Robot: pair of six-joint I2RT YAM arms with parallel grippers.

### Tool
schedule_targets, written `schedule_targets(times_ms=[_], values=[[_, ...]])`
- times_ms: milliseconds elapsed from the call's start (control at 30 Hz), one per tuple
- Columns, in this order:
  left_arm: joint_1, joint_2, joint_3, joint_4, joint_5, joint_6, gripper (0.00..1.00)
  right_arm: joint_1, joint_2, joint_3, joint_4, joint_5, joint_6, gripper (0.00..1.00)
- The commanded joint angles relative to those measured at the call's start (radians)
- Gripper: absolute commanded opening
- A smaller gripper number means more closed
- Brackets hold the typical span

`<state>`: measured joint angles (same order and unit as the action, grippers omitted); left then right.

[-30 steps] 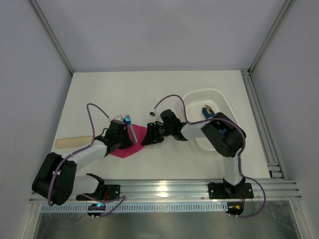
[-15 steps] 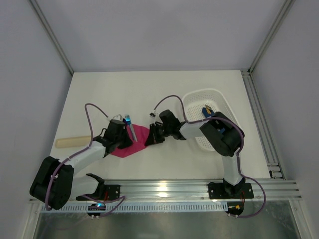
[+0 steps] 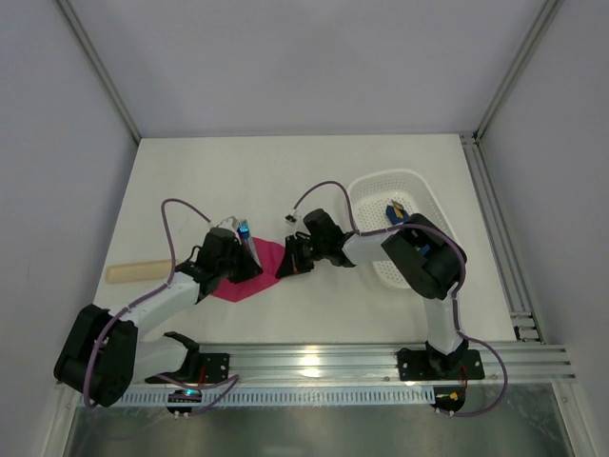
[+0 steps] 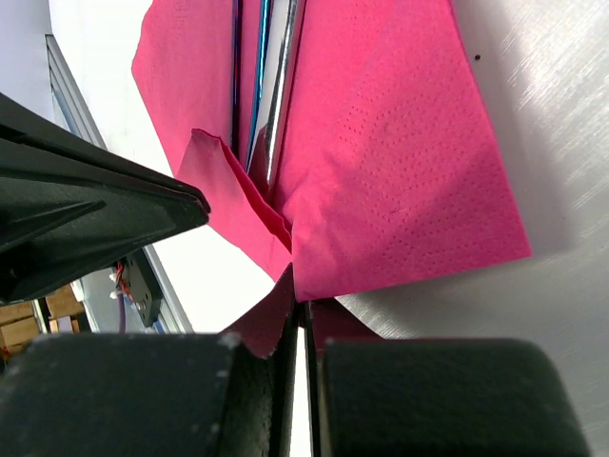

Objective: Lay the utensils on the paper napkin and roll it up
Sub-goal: Roll the napkin at the center of the board.

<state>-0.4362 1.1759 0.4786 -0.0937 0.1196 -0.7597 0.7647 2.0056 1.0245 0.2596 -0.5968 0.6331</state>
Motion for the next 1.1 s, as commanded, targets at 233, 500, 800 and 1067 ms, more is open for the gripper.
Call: schedule_targets(times_ms=[233, 500, 800, 1067], values=[[0.001, 0.08, -0.021, 0.088, 0.043, -0.026, 0.0, 0.001, -0.004, 0.032, 0.027, 0.014, 0.0, 0.05], [0.001, 0.103, -0.02, 0.086, 0.025, -0.03, 0.0, 0.002, -0.01, 0.045, 0.023, 0.003, -0.003, 0.04], [0.001, 0.12, -0.028, 0.086, -0.003, -0.032, 0.0, 0.005, -0.033, 0.083, -0.033, 0.0, -0.035, 0.06], [0.001, 0.103, -0.029, 0.069, -0.023, -0.026, 0.0, 0.025, -0.045, 0.114, -0.072, -0.006, -0.05, 0.04]])
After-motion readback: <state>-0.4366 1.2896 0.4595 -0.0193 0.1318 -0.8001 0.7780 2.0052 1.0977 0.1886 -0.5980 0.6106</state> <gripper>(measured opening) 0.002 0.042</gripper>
